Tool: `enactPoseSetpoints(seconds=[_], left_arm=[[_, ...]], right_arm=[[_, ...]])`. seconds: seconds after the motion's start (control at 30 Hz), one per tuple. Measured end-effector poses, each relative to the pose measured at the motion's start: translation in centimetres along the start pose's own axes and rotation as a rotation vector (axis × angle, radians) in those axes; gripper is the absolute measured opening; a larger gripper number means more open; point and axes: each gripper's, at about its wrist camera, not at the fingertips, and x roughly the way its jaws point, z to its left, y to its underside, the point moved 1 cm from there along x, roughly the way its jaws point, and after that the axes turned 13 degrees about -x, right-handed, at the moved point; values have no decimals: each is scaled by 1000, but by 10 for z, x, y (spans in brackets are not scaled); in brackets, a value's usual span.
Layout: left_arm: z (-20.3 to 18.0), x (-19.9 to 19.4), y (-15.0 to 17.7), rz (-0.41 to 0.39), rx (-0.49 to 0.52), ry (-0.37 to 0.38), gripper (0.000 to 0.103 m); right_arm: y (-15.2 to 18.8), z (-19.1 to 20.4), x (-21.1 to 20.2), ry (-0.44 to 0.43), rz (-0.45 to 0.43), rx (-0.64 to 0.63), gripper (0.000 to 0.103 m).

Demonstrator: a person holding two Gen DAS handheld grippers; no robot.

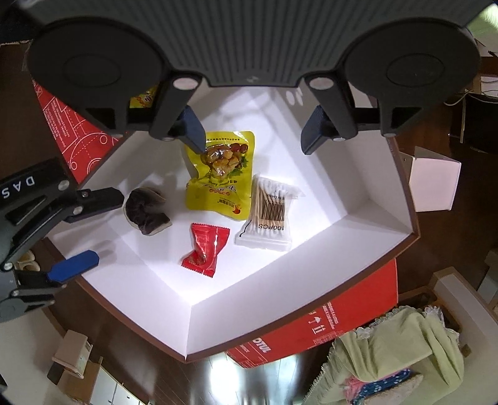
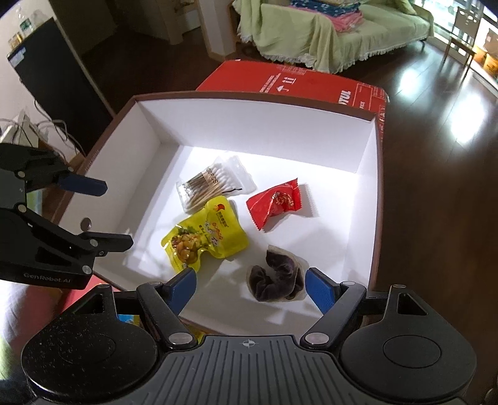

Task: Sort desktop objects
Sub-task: 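Release the yellow pouch and purple scrunchie into the box, opening both tools, then move both tools back over the remaining pile on the mat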

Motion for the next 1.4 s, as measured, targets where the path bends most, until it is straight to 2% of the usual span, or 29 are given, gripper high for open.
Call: enactPoseSetpoints(seconds=[0.23, 0.3, 0.33, 0.47, 0.77, 0.93, 1.2, 1.4], left_arm=[[-2, -20, 6, -33, -13, -14, 65], [-2, -26, 9, -43, -15, -17, 66], [-2, -29, 10, -48, -17, -18, 66], [-1, -40, 14, -69, -21, -22, 73], [2, -66, 28, -113, -26, -29, 78], [7, -78, 38, -129, -41, -27, 78], [19, -99, 59, -155, -68, -20, 78], [37, -106, 87, -144, -113, -9, 78]], right_arm=[[7, 6, -17, 30, -41, 48, 80], [9, 7, -23, 45, -61, 66, 92], [10, 8, -27, 57, -81, 73, 102], [11, 11, -43, 80, -136, 104, 103], [21, 18, -64, 109, -185, 191, 103], [32, 22, -77, 95, -215, 250, 103], [51, 39, -90, 101, -204, 278, 103], [71, 56, -93, 114, -194, 281, 103]])
